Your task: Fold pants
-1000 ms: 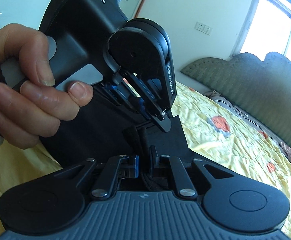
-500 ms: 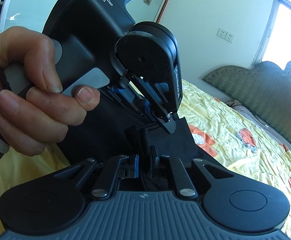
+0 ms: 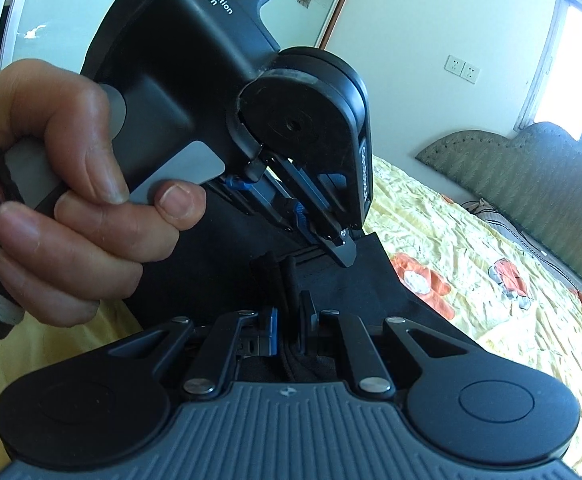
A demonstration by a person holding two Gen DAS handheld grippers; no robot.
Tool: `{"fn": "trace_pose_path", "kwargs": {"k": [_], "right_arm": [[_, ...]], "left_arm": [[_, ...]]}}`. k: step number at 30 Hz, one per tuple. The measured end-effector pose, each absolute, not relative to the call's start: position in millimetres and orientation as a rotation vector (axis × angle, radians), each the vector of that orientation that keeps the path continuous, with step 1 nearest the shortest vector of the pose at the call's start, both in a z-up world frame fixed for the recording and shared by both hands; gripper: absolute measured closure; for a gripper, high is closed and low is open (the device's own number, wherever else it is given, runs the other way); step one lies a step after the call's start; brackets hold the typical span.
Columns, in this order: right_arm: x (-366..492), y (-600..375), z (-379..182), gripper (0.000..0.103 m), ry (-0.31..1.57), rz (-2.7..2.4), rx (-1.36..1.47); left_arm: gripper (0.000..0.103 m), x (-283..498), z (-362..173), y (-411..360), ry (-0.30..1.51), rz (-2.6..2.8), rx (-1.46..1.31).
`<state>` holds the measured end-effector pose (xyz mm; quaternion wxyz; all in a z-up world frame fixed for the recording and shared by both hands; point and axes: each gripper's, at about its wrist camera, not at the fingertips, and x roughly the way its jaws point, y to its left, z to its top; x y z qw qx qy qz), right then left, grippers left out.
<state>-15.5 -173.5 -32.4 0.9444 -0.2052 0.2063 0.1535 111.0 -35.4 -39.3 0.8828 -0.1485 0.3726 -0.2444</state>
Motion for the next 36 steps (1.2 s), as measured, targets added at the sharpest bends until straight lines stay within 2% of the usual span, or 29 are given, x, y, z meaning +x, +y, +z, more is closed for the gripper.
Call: {"fn": "trace_pose_path", "kwargs": {"k": [22,26,33,36], "right_arm": [[8.5,-158.9,-47.7,0.093,0.451,0.334,-0.408],[-15.8,-181.2,-28.1,0.092,0.469,0.367,-0.287],[-90.6,-265.8,1.5,0.092,0.446,0.096,-0.123],[-104.0,-302.8,-8.5,0.092,0.518,-0.018,-0.072]], "left_arm": [[0.098,115.7,-52.5,-34.9,0.796,-0.450,-0.268],[0.083,115.3,-45.0,-32.5,0.800,-0.412,-0.235],[0.082,105.4,-13.5,-35.4,0.747,-0.339,-0.154],[0.080,104.1,-1.8,-63.8,0.775,-0.447,-0.114]]}}
